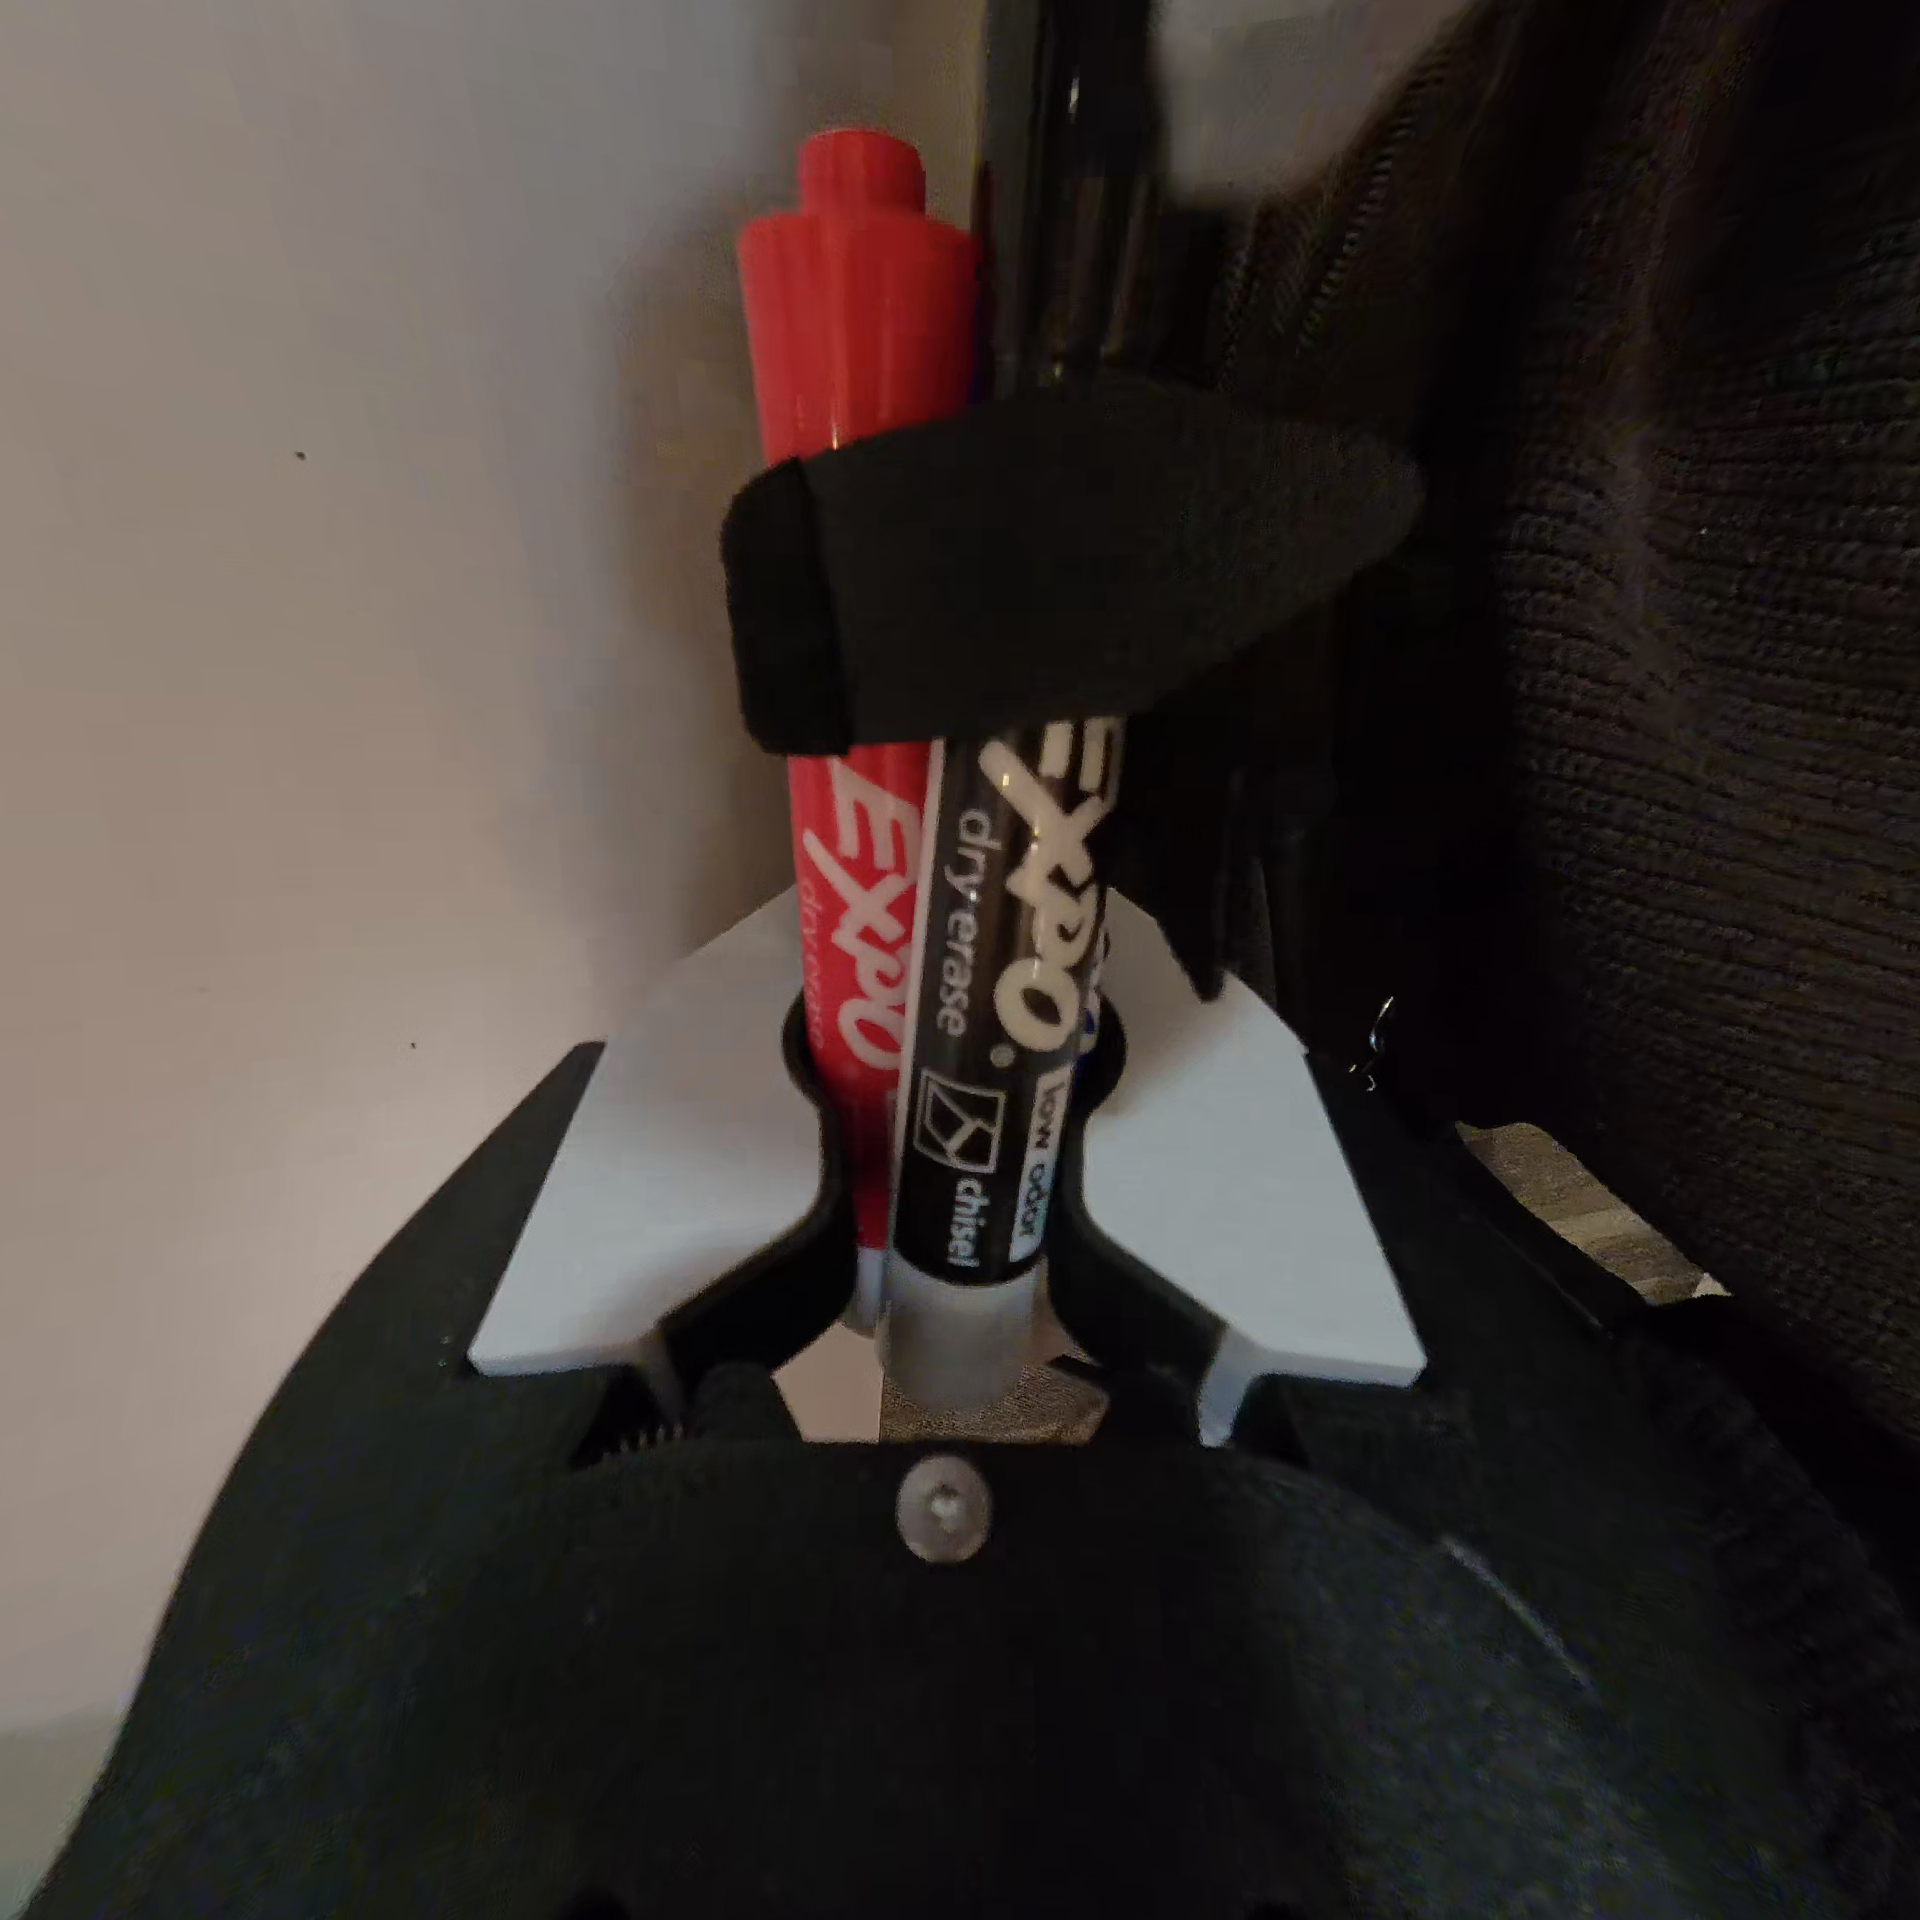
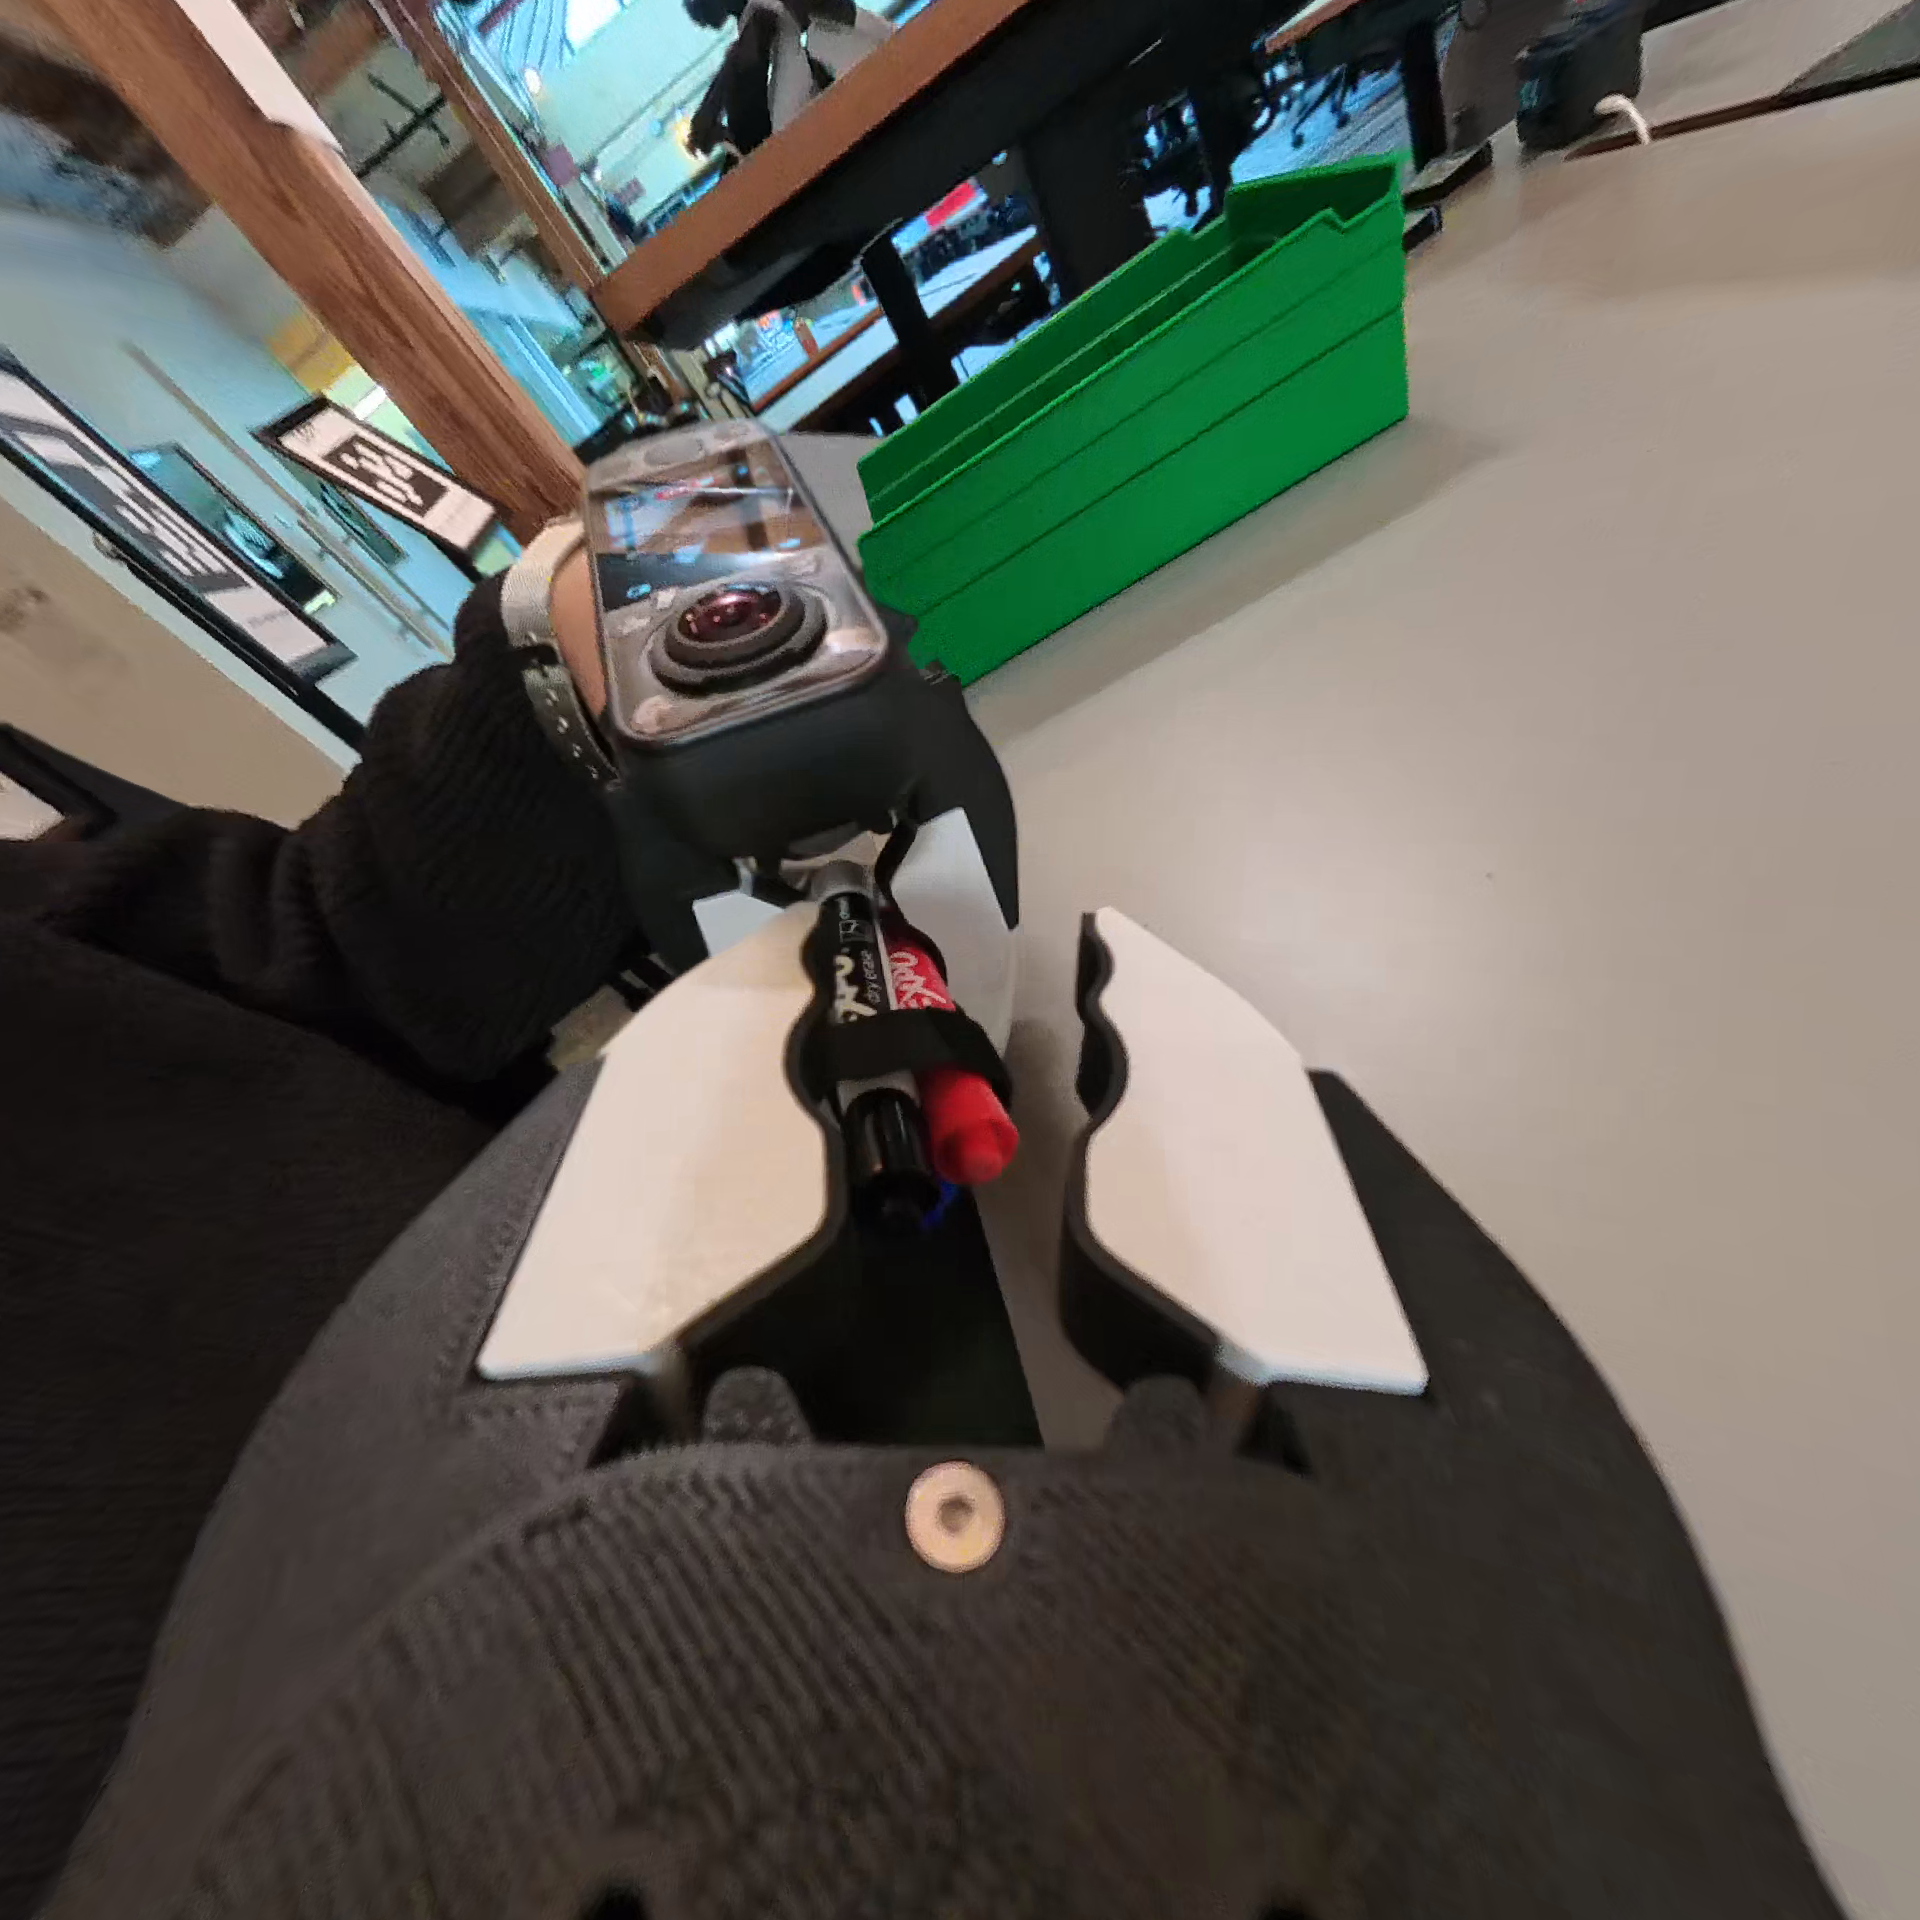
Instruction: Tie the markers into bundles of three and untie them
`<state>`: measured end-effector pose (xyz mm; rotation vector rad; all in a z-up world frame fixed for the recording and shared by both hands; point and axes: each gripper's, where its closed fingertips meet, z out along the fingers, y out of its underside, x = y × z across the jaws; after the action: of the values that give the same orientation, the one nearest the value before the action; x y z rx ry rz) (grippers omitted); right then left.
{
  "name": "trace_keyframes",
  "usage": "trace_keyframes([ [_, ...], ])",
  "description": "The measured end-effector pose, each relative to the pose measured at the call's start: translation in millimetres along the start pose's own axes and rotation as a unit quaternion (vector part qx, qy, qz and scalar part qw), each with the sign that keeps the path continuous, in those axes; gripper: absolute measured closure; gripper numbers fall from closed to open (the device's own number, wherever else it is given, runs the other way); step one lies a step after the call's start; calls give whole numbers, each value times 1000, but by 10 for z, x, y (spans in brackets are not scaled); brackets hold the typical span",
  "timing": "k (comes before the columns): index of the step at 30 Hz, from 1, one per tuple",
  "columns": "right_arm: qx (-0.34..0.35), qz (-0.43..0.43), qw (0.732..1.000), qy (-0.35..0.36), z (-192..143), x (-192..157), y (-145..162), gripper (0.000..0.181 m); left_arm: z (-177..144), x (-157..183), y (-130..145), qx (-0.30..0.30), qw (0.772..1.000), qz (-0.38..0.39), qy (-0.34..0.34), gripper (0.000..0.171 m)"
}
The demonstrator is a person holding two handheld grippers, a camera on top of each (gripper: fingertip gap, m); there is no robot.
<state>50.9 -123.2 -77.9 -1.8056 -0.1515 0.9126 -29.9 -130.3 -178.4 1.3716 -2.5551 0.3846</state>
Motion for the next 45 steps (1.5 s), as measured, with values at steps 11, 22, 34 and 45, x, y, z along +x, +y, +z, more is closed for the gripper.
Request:
trace_keyframes([
  [11, -35, -257, 961, 94, 158, -257, 110, 132, -83, -159, 141, 21, 999, -41, -1, 127],
  [22, -76, -480, 856, 175, 272, -322, 237, 143, -69, -147, 151, 3, 999, -39, -14, 127],
  [34, -111, -534, 810, 214, 329, -256, 289, 153, -24, -112, 76, 4, 1000, -28, -9, 127],
  [45, -116, -638, 726, 231, 295, -287, 329, 179, -40, -160, 89, 24, 999, -37, -2, 127],
])
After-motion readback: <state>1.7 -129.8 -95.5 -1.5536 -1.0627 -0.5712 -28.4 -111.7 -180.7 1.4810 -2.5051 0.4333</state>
